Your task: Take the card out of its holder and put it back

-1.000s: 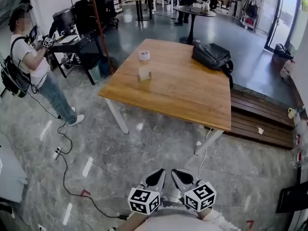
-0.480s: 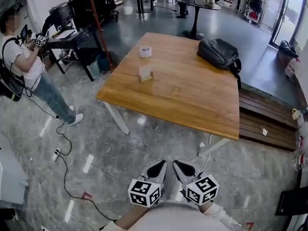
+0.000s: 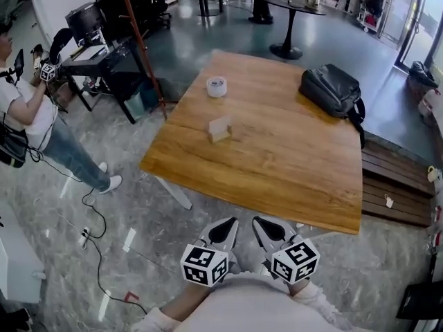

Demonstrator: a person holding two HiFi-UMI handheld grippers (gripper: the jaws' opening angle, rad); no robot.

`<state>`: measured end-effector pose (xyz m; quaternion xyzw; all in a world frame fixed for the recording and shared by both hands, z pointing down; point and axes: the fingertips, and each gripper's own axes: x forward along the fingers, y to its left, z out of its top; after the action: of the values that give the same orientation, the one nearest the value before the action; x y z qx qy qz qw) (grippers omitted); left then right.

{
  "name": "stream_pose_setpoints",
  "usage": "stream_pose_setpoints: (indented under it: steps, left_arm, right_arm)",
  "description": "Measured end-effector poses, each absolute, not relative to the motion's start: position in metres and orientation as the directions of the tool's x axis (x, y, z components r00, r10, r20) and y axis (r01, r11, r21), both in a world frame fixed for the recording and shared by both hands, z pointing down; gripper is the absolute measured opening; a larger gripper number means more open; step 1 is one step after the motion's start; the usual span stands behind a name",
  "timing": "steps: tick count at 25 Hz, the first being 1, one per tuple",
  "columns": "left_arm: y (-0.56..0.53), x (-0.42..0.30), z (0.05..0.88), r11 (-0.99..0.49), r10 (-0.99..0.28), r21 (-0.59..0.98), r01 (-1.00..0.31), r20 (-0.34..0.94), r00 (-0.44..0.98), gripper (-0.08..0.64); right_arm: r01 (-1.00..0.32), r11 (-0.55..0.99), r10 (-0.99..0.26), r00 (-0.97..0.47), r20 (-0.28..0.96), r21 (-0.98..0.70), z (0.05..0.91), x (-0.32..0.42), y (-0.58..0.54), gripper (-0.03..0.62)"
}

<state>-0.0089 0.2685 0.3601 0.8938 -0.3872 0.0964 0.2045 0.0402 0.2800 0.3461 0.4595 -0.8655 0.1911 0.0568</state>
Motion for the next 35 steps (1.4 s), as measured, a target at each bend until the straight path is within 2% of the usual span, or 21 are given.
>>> stream_pose_setpoints:
  steps: [8,27,35]
  left_arm:
    - [0.213,-0.015,0.379,-0.593,-0.644,0.315,-0.741,0.366,0.671,0.009]
    - [0.032,-0.024,0.371,-0.483,-0.729,0.331,-0.811,0.362,0.581,0.009]
    - [-0.004,-0.030,0.382,-0.473,-0.723,0.310,-0.825,0.399,0.564,0.009]
  right_arm:
    - [-0.823,0.467,-0.780,-0.555,0.288,-0.323,0.359,0.037,0.219,-0.002]
    - [-0.705,0.627,-0.657,-0.707,0.261,-0.332,0.348,0.026,0.036,-0.002]
    - [-0.721,0.612,-0.658,-0.692,0.295,-0.326,0.359,0.037,-0.012,-0.002]
